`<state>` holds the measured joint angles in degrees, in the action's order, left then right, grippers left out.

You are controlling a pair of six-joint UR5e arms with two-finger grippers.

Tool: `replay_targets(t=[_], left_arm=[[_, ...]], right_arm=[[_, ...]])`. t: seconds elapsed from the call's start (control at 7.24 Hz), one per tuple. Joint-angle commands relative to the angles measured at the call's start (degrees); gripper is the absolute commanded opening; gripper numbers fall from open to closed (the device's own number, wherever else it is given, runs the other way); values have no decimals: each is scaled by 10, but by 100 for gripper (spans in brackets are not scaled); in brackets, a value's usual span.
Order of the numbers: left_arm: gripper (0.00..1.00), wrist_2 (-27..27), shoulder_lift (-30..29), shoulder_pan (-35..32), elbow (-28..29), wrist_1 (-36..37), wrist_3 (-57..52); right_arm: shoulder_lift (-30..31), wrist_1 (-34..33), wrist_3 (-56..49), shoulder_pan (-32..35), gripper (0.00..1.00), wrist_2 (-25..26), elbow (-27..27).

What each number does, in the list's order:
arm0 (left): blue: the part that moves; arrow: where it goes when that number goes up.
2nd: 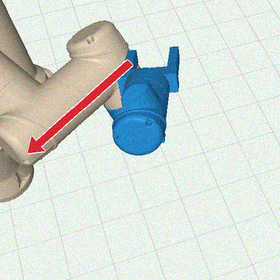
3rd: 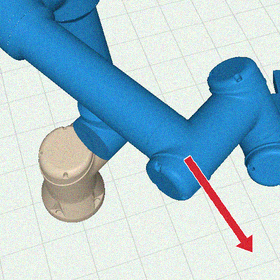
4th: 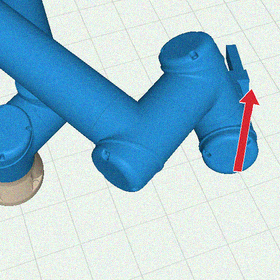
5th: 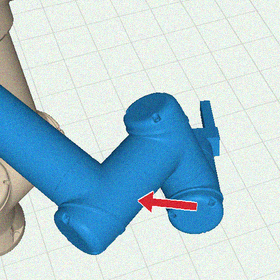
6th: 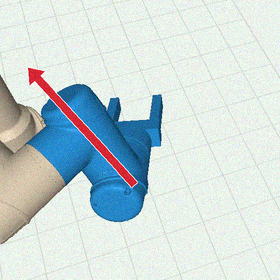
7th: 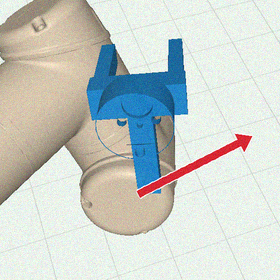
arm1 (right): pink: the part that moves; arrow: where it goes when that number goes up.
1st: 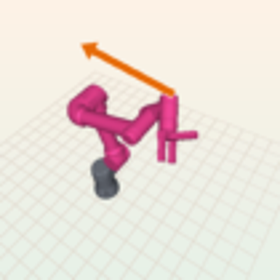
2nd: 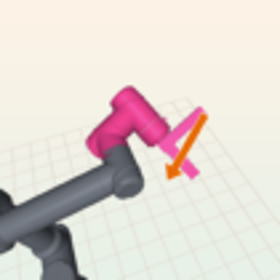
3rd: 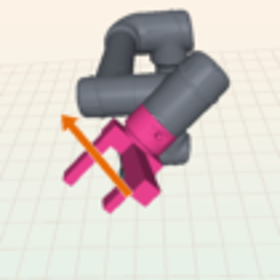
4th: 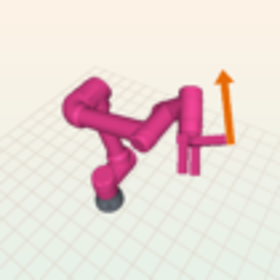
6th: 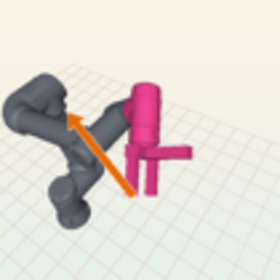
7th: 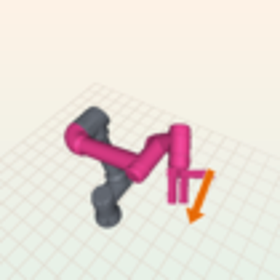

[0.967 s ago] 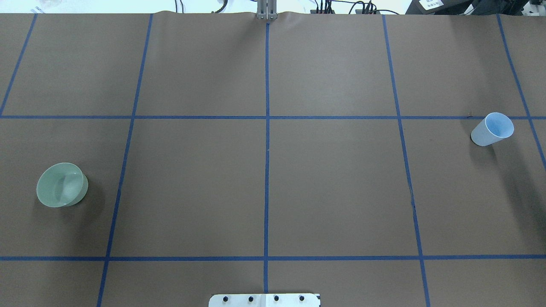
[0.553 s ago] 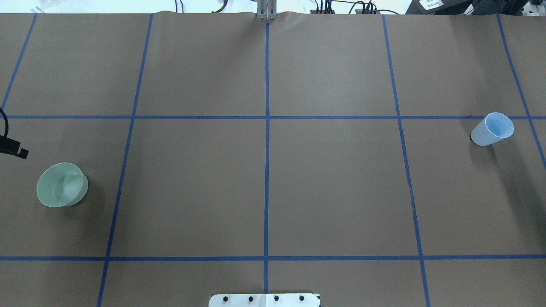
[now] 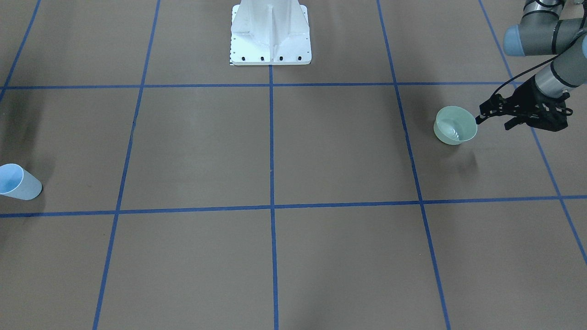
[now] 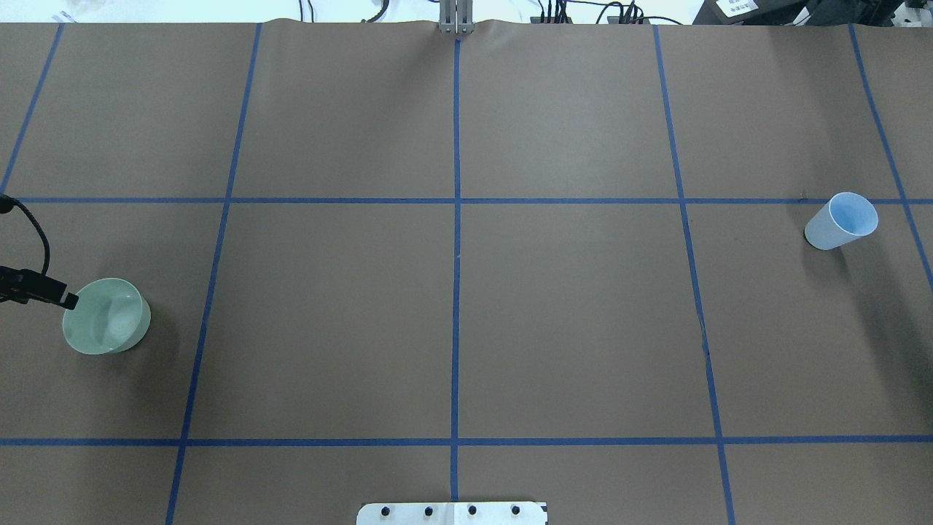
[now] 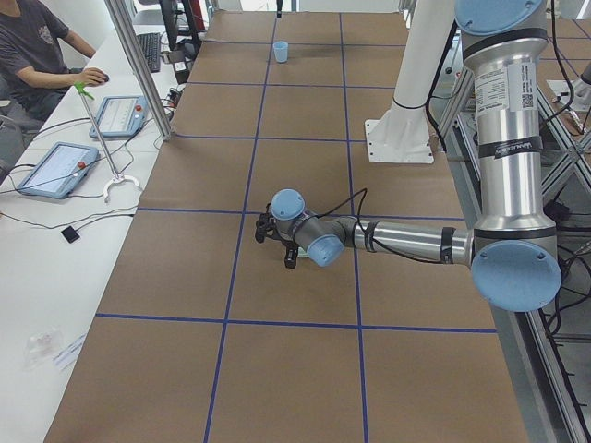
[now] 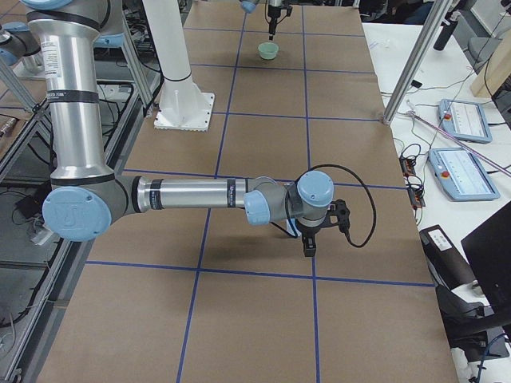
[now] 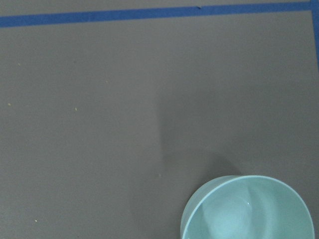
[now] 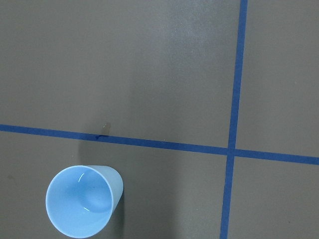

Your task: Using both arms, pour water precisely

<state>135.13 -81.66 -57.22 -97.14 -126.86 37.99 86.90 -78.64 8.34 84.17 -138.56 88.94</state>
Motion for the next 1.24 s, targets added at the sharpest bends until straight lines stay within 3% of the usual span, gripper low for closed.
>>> replay_targets(t=[0.0, 0.28, 0.55, 0.69, 1.11], left_arm=[[90, 0, -5, 16, 13, -1, 2], [86, 0, -12, 21, 27, -4, 0], [74, 0, -13, 21, 30, -5, 1], [64, 2, -13, 22, 31, -5, 1], [21, 5, -19, 25, 34, -5, 5]], right_arm=[[1, 2, 0, -4, 100, 1, -3], [1, 3, 0, -6, 100, 0, -5], [1, 3, 1, -8, 100, 1, -5], [1, 3, 1, -8, 100, 1, -5], [1, 3, 1, -10, 100, 1, -5]])
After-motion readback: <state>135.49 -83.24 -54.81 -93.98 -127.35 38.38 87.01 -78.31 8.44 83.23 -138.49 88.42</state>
